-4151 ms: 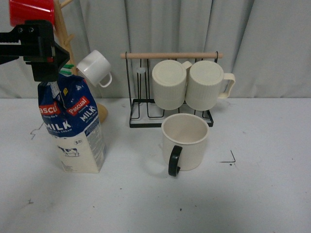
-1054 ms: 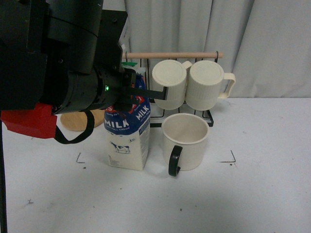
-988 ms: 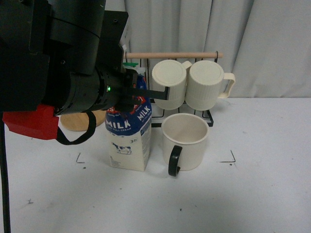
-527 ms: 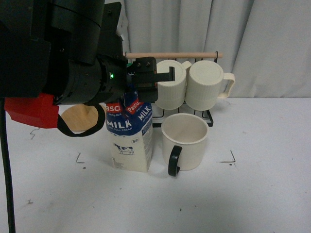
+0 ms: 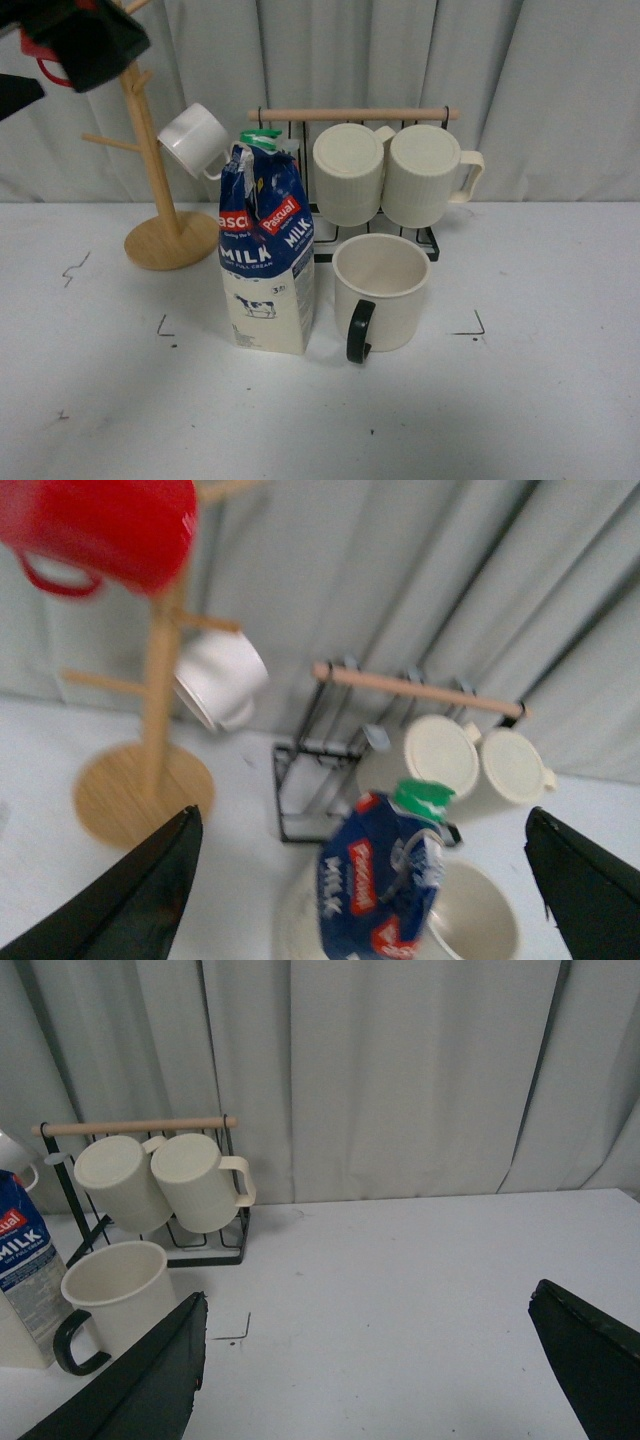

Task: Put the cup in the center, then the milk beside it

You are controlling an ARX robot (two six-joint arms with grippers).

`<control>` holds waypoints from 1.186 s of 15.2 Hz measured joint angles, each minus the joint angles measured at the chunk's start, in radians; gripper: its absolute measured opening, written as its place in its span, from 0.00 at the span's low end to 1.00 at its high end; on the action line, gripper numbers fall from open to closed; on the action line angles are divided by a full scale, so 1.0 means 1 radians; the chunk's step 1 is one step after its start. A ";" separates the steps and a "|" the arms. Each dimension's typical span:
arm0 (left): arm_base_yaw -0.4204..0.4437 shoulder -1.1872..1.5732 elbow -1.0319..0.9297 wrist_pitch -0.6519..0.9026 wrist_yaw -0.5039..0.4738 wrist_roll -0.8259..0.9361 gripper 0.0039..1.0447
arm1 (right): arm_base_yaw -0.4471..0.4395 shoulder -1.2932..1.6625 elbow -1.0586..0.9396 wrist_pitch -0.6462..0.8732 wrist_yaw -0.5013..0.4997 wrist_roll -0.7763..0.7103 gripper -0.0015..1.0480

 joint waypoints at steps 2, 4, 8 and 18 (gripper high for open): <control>0.035 -0.180 -0.169 0.135 -0.150 0.197 0.70 | 0.000 0.000 0.000 0.000 0.000 0.000 0.94; 0.076 -0.283 -0.283 0.140 -0.134 0.305 0.46 | 0.000 0.000 0.000 0.000 0.000 0.000 0.94; 0.127 -0.438 -0.406 0.111 -0.075 0.338 0.02 | 0.000 0.000 0.000 0.000 0.000 0.000 0.94; 0.217 -0.640 -0.500 -0.009 0.017 0.339 0.01 | 0.000 0.000 0.000 0.000 0.000 0.000 0.94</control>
